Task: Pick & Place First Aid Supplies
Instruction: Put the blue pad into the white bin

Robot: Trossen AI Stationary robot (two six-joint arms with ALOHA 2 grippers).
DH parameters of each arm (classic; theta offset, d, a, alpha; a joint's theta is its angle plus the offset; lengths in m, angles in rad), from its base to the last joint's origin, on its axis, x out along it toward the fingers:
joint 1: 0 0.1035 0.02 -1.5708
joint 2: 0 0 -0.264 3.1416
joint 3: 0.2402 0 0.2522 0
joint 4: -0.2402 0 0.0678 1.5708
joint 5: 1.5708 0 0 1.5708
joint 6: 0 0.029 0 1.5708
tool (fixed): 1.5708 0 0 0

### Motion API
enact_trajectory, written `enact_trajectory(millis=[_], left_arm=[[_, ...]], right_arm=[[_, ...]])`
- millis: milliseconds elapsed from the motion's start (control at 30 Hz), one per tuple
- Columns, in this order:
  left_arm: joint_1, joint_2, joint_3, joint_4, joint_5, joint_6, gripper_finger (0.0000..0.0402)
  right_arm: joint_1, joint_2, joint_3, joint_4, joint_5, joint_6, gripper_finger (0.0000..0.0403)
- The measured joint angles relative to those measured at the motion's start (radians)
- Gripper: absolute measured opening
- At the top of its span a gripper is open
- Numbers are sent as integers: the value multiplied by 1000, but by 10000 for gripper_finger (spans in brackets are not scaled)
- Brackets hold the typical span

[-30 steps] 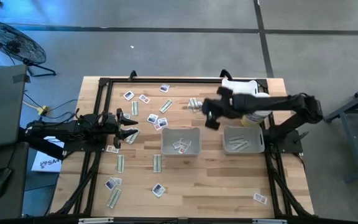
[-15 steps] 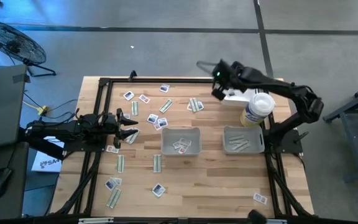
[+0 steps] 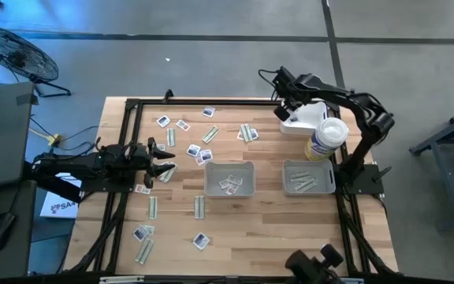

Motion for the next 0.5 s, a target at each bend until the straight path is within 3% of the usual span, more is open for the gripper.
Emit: enact_trajectory(millis=[167,500], left_arm=[[0,0,0,0,0,0,186],[0,0,0,0,0,0,186]], right_arm=[[-17,17,0,-34,-63,-2,0],[-19,42,-1,-44,-89,-25,8]])
